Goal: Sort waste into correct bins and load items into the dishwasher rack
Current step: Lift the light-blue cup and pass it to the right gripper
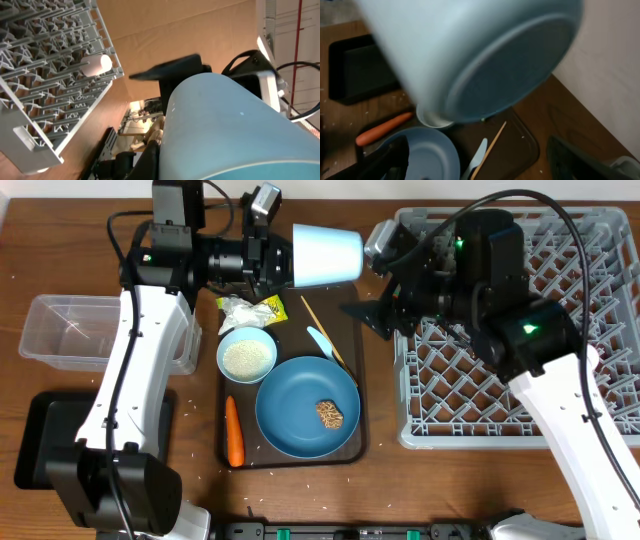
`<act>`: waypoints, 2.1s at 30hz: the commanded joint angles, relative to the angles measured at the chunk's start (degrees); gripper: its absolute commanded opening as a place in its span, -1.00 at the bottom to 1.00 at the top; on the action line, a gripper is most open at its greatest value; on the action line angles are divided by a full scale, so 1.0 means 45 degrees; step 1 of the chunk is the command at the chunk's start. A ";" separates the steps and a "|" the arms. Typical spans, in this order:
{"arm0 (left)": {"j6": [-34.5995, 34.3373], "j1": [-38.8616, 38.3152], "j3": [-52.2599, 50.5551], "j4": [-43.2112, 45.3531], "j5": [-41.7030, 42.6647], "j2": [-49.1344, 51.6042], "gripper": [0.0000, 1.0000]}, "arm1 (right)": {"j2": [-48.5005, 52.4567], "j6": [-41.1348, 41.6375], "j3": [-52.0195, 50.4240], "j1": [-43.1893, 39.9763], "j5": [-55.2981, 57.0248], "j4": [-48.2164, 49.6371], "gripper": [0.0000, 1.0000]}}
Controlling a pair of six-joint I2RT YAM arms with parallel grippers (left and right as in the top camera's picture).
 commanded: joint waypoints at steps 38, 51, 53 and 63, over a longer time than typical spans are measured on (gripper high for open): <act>0.0223 -0.1258 0.0039 0.3604 0.0345 -0.0214 -0.88 | -0.2443 -0.1467 0.0136 -0.0636 0.0602 0.0476 0.67; -0.0515 -0.1515 0.0039 0.3604 0.0345 -0.0214 -0.88 | -0.1418 -0.1681 0.0131 -0.0646 0.0661 0.2312 0.72; -0.0554 -0.1515 0.0039 0.3604 0.0345 -0.0214 -0.88 | -0.1365 -0.1700 0.0131 -0.0646 0.0418 0.2302 0.72; -0.1472 -0.1515 0.0039 0.3657 0.0345 -0.0214 -0.88 | -0.1370 -0.1681 0.0136 -0.0714 0.0053 0.2210 0.71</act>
